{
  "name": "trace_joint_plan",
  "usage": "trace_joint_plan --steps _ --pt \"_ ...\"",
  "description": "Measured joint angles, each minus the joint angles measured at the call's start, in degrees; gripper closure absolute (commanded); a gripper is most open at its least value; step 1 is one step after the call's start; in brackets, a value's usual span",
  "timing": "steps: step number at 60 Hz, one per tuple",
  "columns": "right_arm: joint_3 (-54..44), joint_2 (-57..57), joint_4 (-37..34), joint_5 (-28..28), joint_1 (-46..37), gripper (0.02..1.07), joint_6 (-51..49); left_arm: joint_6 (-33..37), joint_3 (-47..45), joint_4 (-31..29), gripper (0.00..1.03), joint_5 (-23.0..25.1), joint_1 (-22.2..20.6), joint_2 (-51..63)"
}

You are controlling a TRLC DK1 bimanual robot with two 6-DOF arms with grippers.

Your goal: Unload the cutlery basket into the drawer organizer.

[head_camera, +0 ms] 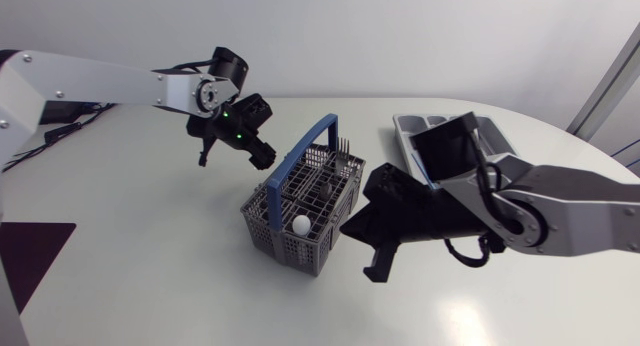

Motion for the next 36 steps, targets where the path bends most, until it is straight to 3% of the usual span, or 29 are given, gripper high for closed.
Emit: trace_joint_plan --steps 9,21,25,36 --pt "-2.5 -4.9 0.0 -0.6 -2.4 0.57 0.0 0.1 -9.7 0.0 0.05 0.2 1.6 -11.8" --pt "-2.6 -6.3 0.4 -1.0 -2.4 0.54 4.0 0.5 -20.4 0.0 0.05 1.6 -0.2 -25.8" --pt "-2.2 -5.8 1.2 -1.1 -2.3 0.47 5.9 0.5 -23.3 0.0 0.05 1.6 -1.0 -28.6" --pt "1.5 -1.6 2.5 -1.1 -1.3 0.47 10.3 0.5 -28.2 0.0 0.05 1.7 -2.2 -32.8"
